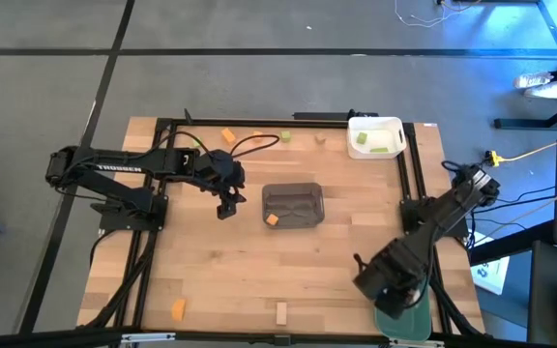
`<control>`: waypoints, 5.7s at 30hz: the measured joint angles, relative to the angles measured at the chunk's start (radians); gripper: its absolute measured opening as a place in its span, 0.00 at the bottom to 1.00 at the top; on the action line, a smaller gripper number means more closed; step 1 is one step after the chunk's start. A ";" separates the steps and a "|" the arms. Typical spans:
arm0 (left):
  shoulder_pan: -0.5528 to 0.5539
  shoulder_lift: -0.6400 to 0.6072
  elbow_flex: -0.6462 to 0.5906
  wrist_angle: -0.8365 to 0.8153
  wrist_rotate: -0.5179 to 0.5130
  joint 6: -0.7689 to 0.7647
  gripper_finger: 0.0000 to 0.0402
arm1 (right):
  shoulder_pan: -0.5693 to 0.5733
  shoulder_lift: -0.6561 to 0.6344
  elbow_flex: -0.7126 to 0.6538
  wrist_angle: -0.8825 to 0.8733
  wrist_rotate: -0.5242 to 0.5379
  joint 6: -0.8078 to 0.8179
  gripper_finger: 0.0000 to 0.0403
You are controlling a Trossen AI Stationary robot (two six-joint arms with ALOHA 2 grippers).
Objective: Sort & place blocks by color
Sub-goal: Put the brown block into the blue bin, then put the orange block into the black bin
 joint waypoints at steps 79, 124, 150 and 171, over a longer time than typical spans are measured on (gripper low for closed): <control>-0.165 -0.012 -0.001 -0.263 0.240 -0.607 0.50 | 0.056 -0.001 0.254 -0.076 1.099 -0.095 0.62; -1.228 0.379 -0.001 -0.015 -0.146 -2.143 0.50 | -0.009 -0.003 0.458 0.274 1.320 -0.570 0.62; -1.200 0.540 0.000 0.052 -0.081 -2.137 0.50 | -0.051 -0.003 0.458 0.278 1.224 -0.597 0.62; -1.108 0.509 -0.003 0.034 -0.106 -1.876 0.28 | -0.052 -0.003 0.458 0.279 1.225 -0.648 0.62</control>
